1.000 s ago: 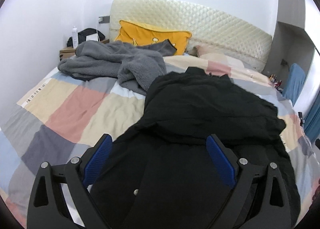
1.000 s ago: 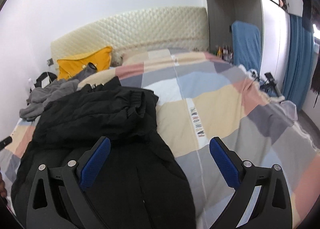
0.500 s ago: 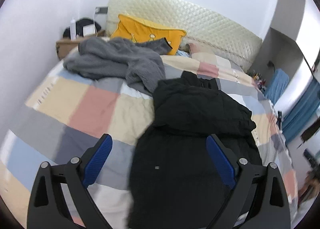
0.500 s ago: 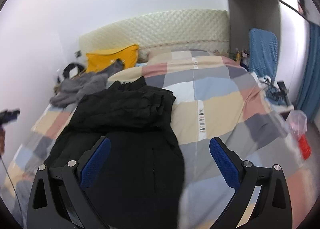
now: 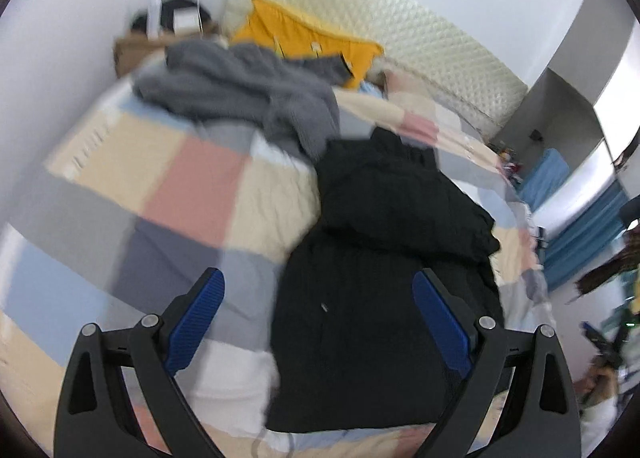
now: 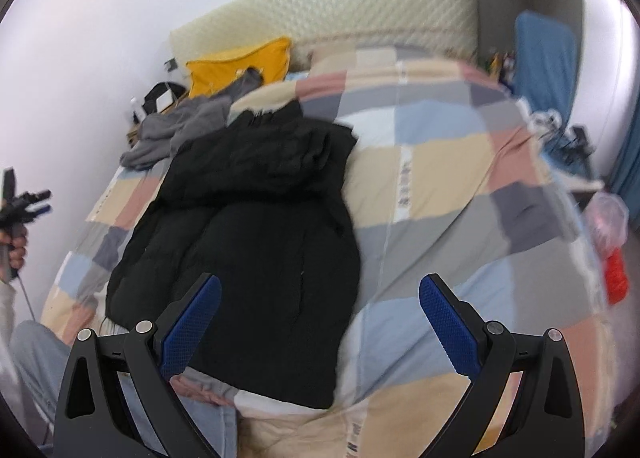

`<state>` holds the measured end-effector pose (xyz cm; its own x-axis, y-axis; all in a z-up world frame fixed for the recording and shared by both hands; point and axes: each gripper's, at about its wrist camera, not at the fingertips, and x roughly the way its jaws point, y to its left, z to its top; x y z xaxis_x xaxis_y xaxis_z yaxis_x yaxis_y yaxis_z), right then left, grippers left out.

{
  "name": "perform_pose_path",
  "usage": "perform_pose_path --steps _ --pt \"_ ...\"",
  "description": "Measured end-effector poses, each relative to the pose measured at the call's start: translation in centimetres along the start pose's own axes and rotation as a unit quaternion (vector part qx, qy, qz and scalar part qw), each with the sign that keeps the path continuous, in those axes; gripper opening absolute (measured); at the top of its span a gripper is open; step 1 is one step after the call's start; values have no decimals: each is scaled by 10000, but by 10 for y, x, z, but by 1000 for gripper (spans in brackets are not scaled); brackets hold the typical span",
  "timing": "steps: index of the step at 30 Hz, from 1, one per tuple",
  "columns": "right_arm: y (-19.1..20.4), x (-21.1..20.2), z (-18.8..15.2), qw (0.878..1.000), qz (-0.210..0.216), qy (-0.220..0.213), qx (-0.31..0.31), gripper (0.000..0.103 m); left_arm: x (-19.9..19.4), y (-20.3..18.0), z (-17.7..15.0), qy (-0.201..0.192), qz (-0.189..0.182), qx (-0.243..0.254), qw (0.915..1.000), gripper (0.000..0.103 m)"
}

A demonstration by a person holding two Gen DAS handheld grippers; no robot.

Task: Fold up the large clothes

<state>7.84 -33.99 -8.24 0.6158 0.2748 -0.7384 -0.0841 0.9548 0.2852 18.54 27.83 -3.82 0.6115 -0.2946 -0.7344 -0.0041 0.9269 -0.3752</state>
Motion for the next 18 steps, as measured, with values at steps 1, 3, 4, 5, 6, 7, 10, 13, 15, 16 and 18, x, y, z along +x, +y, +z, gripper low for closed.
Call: perform_pose_path --steps 1,3,4,5,6,7,10,13,15,16,18 --pt "-6 13 -6 9995 213 163 172 96 8 7 -10 92 -118 -114 9998 95" --pt "-15 40 -19 9960 567 530 451 89 31 25 -39 472 -507 -413 9967 95" --pt "-18 48 -25 9944 666 633 522 86 40 30 -49 631 -655 -486 9947 94" --pt "-22 59 -32 9919 791 779 613 83 49 37 -63 783 -825 -548 9920 94" --pt "-26 70 -38 9892 912 936 671 82 53 41 -71 867 -913 -581 9903 94" --pt "-27 79 -43 9868 1011 1084 657 79 60 49 -83 970 -1073 -625 9875 94" --pt "-35 105 -60 9804 1206 1413 664 78 69 66 -105 1097 -1570 -978 9766 93" --pt "-43 120 -73 9736 1442 1602 751 78 73 77 -123 1091 -2048 -1286 9642 93" --pt "-48 126 -80 9707 1526 1696 760 78 79 81 -131 1194 -2205 -1383 9581 89" --pt "-52 131 -84 9693 1564 1735 765 78 82 81 -135 1278 -2202 -1364 9574 80" --pt "-61 138 -91 9660 1648 1794 867 72 88 81 -140 1426 -2224 -1285 9559 73"
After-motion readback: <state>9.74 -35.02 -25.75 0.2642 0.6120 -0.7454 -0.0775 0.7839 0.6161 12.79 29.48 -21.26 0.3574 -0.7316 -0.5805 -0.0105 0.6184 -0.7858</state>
